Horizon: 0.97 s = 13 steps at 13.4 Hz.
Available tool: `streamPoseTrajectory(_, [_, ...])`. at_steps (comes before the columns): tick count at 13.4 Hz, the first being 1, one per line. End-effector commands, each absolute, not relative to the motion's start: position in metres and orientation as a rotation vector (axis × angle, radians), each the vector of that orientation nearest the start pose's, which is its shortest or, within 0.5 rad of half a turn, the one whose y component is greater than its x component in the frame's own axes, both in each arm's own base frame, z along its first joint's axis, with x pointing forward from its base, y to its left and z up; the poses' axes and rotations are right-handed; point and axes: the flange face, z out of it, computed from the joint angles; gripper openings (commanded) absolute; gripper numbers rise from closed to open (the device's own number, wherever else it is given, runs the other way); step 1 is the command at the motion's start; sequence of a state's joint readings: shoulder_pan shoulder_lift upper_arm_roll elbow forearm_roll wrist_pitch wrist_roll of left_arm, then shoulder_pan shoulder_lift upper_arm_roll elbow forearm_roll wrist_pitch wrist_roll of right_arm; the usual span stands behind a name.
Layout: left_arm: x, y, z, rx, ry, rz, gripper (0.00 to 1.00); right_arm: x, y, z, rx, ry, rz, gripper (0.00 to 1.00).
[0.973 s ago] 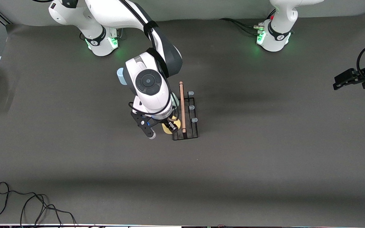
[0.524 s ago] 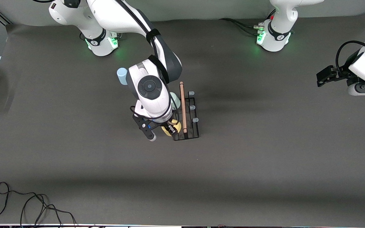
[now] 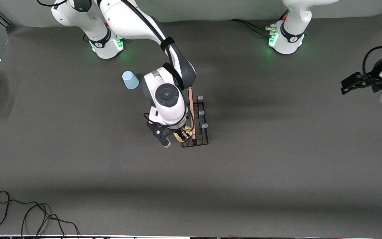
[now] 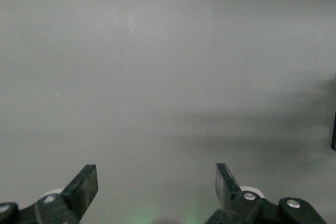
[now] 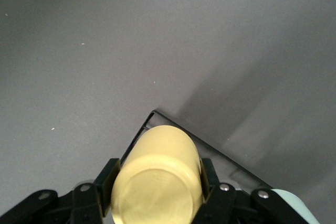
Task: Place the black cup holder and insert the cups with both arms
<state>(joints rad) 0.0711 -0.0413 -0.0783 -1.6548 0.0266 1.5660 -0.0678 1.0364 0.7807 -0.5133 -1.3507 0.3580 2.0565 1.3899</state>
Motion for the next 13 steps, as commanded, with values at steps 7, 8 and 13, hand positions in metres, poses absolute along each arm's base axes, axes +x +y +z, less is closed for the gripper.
streamPoseTrajectory(7, [0.535,0.005,0.636,-3.100,-0.100,0.039,1.00,0.586,0.407,0.456,-2.827,1.288,0.052,1.00])
streamPoseTrajectory(8, [0.536,0.006,0.634,-3.093,-0.098,0.043,1.00,0.579,0.395,0.485,-2.849,1.211,0.086,1.00])
streamPoseTrajectory(13, [0.544,0.018,0.619,-3.051,-0.103,0.070,1.00,0.555,0.287,0.577,-3.108,0.593,0.113,1.00])
